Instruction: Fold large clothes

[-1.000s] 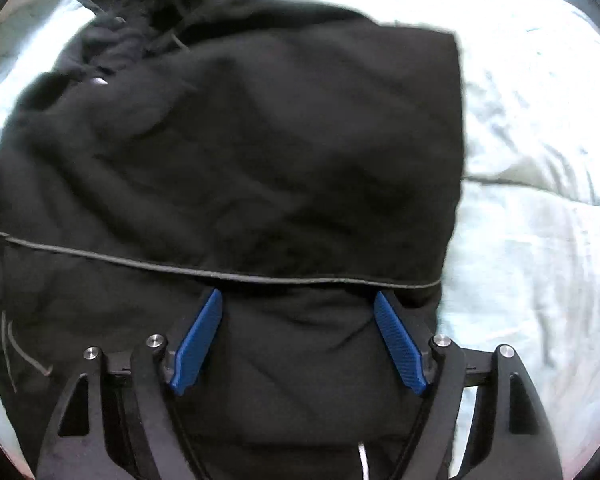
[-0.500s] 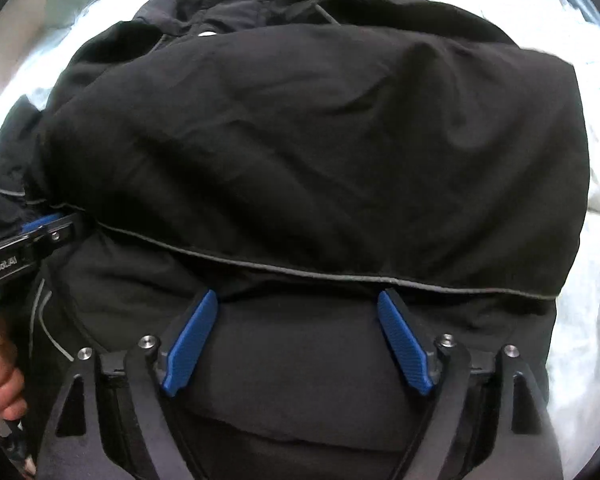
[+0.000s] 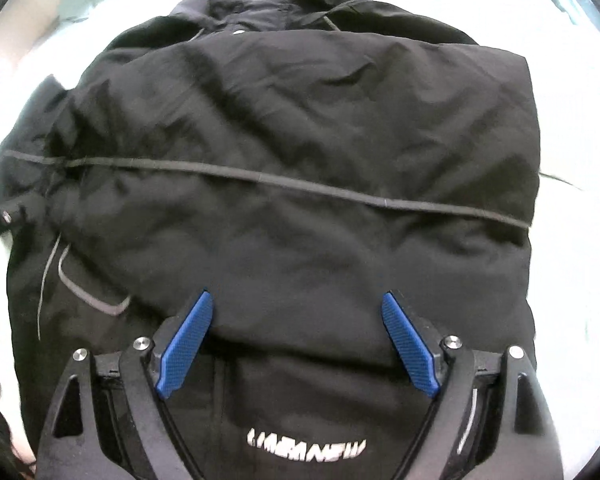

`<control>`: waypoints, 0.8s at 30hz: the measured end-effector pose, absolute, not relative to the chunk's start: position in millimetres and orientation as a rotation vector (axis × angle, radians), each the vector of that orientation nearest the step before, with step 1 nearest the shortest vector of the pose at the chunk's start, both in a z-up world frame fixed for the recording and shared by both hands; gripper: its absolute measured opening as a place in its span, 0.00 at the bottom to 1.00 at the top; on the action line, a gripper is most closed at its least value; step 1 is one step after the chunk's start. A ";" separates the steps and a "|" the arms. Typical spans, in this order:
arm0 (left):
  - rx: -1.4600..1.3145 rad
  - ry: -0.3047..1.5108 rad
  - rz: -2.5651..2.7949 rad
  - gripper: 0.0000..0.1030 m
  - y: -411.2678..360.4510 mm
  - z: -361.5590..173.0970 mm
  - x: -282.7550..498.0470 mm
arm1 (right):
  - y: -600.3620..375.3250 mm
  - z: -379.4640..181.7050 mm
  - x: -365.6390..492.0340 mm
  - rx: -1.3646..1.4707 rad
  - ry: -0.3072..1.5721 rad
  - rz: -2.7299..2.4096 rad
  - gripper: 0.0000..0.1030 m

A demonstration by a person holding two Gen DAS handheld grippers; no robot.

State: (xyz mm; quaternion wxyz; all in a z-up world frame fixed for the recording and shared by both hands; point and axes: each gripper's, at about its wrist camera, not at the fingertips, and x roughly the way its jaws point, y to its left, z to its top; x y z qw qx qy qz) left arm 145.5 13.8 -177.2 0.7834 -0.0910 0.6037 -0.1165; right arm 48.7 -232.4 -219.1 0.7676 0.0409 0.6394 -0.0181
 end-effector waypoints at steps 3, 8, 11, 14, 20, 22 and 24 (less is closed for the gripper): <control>-0.286 1.257 -0.187 0.66 68.4 -163.1 145.5 | -224.3 -210.6 36.7 0.049 1.394 -0.037 0.86; -0.417 1.144 -0.009 0.66 164.9 -135.4 147.6 | -215.3 -201.7 18.3 0.051 1.405 -0.066 0.86; -0.491 1.092 0.107 0.66 226.3 -129.5 155.2 | -203.7 -203.4 14.2 0.067 1.417 -0.079 0.86; -0.632 1.041 0.209 0.70 303.0 -129.5 161.1 | -205.5 -195.6 4.2 0.055 1.417 -0.085 0.85; -0.819 1.012 0.384 0.73 400.8 -163.3 190.5 | -178.7 -200.1 1.0 0.043 1.457 -0.099 0.86; -0.886 1.000 0.362 0.73 413.9 -179.5 204.3 | -170.1 -203.8 1.6 0.016 1.484 -0.096 0.86; -0.930 0.993 0.349 0.73 423.8 -194.9 218.9 | -150.9 -208.9 7.8 -0.019 1.502 -0.084 0.86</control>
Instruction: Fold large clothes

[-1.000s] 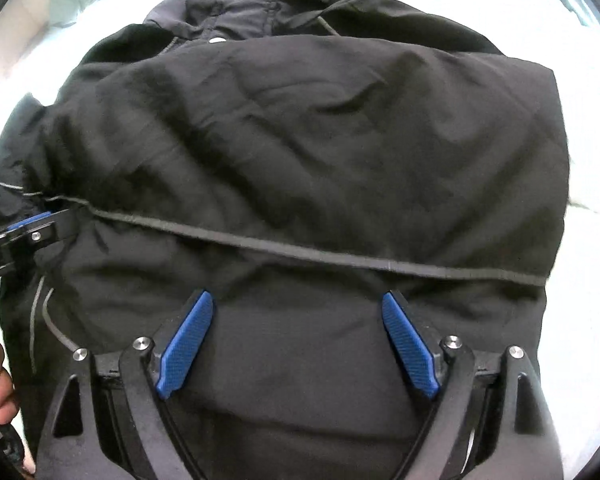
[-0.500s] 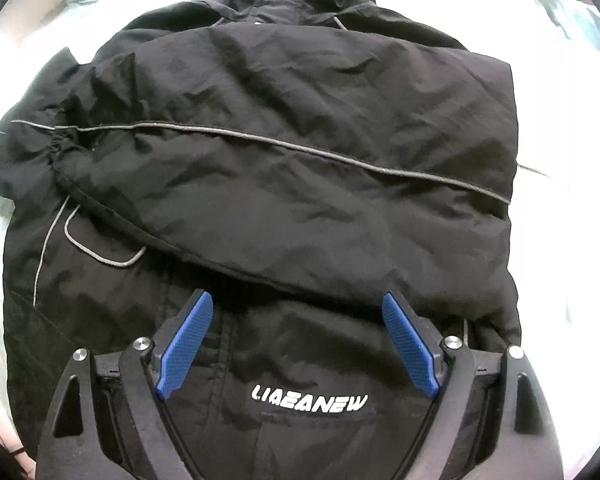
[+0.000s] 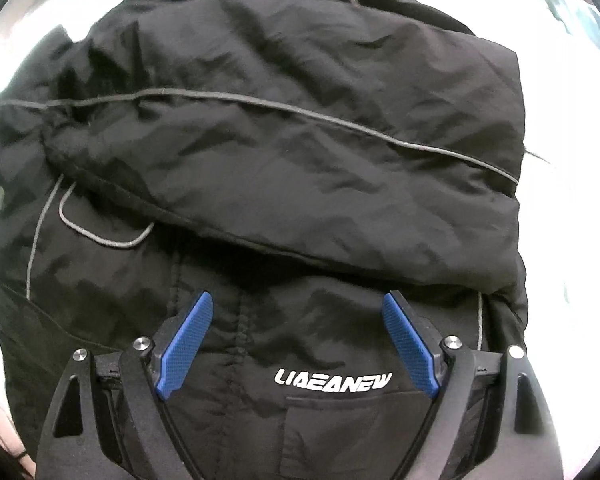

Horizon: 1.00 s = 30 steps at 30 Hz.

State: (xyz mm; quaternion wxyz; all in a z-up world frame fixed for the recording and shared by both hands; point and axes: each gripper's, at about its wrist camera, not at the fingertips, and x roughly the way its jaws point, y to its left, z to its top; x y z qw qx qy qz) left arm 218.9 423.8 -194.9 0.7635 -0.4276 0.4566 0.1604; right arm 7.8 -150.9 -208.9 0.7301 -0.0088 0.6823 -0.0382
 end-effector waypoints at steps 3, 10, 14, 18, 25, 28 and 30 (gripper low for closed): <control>-0.932 1.011 0.364 0.73 433.2 -215.0 236.8 | -133.7 -210.0 14.0 -0.076 1.514 -0.072 0.86; -0.957 0.988 0.352 0.68 432.5 -243.0 260.0 | -113.1 -205.9 36.6 -0.129 1.532 -0.058 0.86; -0.864 0.954 0.343 0.18 418.8 -230.6 263.9 | -105.3 -206.7 42.1 -0.141 1.539 -0.054 0.86; -0.756 0.904 0.356 0.16 393.9 -197.0 253.8 | -110.3 -204.1 42.0 -0.136 1.531 -0.046 0.85; -0.599 0.792 0.219 0.15 309.1 -115.8 216.7 | -138.7 -187.6 40.2 -0.069 1.503 -0.038 0.86; -0.542 0.782 0.148 0.15 266.0 -93.8 204.6 | -146.6 -178.3 36.5 -0.028 1.486 -0.041 0.85; -0.485 0.783 0.083 0.14 229.1 -79.1 198.3 | -156.7 -169.7 33.2 -0.009 1.462 -0.049 0.86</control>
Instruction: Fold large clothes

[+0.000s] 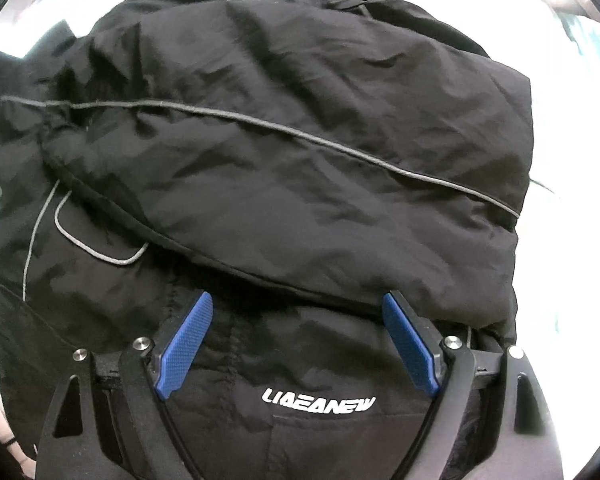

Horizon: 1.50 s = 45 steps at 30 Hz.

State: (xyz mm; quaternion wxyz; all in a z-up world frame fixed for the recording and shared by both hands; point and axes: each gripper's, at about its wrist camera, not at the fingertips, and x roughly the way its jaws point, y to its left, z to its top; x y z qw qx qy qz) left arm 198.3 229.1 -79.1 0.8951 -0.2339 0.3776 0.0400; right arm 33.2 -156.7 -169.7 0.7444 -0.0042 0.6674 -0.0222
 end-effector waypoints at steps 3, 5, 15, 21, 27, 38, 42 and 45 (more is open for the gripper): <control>-0.374 0.793 -0.006 0.14 169.5 -61.2 194.4 | -174.9 -163.3 34.1 0.006 1.425 -0.066 0.85; -0.289 0.784 -0.067 0.14 126.5 -49.0 189.2 | -187.2 -159.6 32.3 0.028 1.410 -0.081 0.86; -0.077 0.836 -0.493 0.14 -61.5 -42.2 158.4 | -251.0 -139.6 26.6 0.129 1.343 -0.131 0.86; 0.032 0.994 -0.749 0.16 -165.3 -101.8 143.7 | -279.1 -144.8 8.6 0.175 1.313 -0.181 0.85; 0.023 1.330 -0.900 0.21 -225.2 -203.5 160.1 | -295.9 -175.2 16.8 0.203 1.335 -0.233 0.85; -0.306 1.409 -1.017 0.66 -166.9 -181.7 161.9 | -323.3 -153.0 36.0 0.345 1.238 -0.167 0.86; -0.268 1.367 -0.900 0.66 -126.9 -166.1 164.2 | -317.6 -165.3 62.7 0.376 1.241 -0.108 0.85; -0.194 1.311 -0.769 0.66 -92.0 -154.0 170.9 | -315.6 -188.0 84.3 0.434 1.273 -0.078 0.73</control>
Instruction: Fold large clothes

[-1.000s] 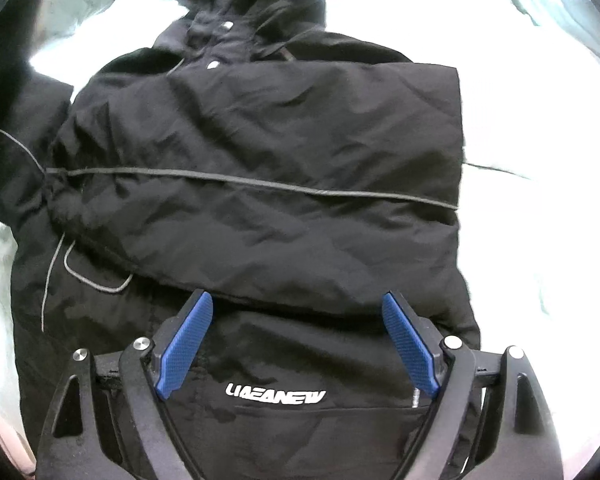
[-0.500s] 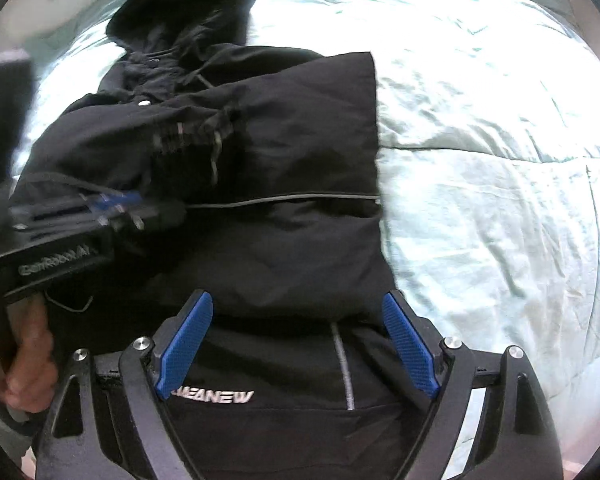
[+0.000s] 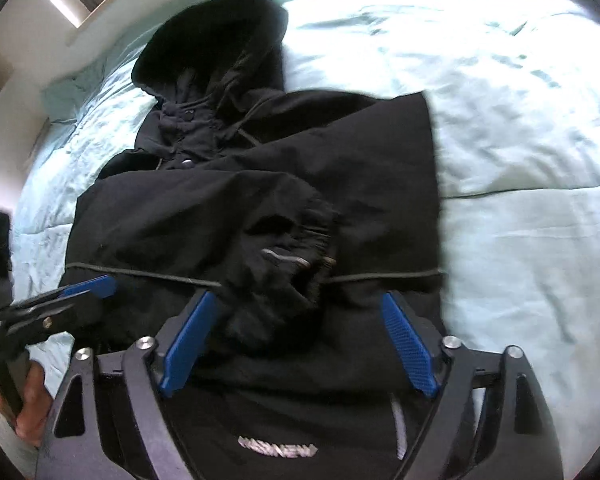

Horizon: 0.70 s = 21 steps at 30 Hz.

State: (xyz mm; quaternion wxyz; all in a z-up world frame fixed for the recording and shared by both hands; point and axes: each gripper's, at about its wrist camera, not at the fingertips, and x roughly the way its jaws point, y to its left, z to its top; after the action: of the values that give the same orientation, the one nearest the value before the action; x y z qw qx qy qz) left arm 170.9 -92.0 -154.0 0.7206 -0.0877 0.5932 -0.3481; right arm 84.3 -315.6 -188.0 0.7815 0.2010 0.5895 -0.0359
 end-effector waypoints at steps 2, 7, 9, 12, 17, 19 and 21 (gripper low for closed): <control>-0.179 1.275 -0.707 0.66 -71.3 -146.1 169.1 | -315.8 -207.2 96.3 0.479 1.322 -0.091 0.66; -0.153 1.248 -0.555 0.66 -17.4 -143.0 179.8 | -301.5 -215.1 112.1 0.484 1.329 -0.046 0.34; -0.177 1.244 -0.518 0.66 0.1 -144.8 183.9 | -290.9 -191.7 112.8 0.374 1.273 -0.062 0.31; -0.191 1.240 -0.476 0.66 16.3 -146.7 188.7 | -288.7 -158.6 109.0 0.277 1.202 -0.086 0.29; -0.186 1.230 -0.467 0.66 20.1 -144.8 190.8 | -303.8 -106.3 99.0 0.195 1.103 -0.128 0.28; -0.164 1.241 -0.479 0.66 6.6 -150.2 193.5 | -313.0 -94.0 92.1 0.159 1.089 -0.158 0.28; -0.100 1.269 -0.496 0.66 -8.9 -165.9 195.4 | -325.0 -104.2 90.4 0.121 1.115 -0.200 0.28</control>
State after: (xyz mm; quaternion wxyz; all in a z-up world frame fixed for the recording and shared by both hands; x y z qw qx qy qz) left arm 195.4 -8.9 -165.9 0.7756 -0.0464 0.5862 -0.2293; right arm 90.4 -325.0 -104.2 0.8421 0.0572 0.5279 -0.0948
